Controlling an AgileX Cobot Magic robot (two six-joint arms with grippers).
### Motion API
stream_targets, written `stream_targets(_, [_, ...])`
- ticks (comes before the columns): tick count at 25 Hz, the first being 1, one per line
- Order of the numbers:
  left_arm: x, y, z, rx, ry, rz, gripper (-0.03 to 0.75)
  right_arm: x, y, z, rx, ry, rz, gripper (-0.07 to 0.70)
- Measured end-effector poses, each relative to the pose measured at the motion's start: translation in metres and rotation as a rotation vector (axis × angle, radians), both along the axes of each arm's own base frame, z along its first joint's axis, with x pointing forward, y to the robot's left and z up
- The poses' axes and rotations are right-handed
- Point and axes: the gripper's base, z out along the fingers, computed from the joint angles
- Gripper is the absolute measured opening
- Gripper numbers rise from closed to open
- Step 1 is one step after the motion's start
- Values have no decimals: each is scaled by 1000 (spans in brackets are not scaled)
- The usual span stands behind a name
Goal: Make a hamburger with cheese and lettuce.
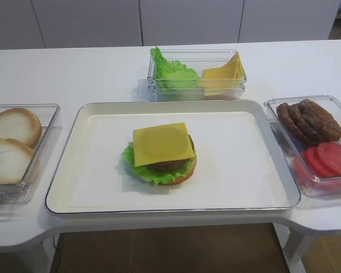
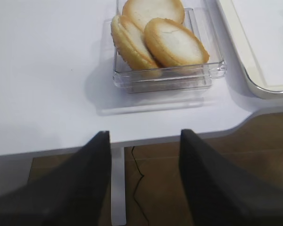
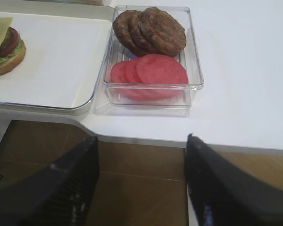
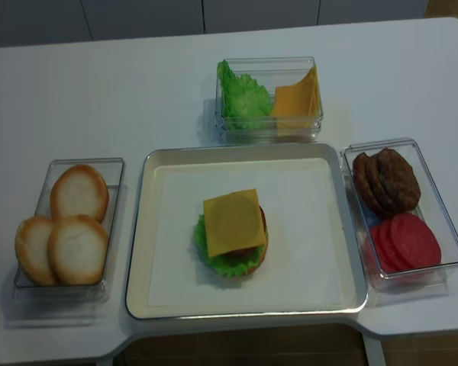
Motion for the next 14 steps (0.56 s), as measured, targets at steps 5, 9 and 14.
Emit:
stream_targets(5, [0, 0, 0, 0, 0, 0, 352, 0, 0, 0, 0, 0, 0, 447])
stream_targets(9, [0, 0, 0, 0, 0, 0, 352, 0, 0, 0, 0, 0, 0, 447])
stream_targets(14, [0, 0, 0, 0, 0, 0, 352, 0, 0, 0, 0, -2, 0, 446])
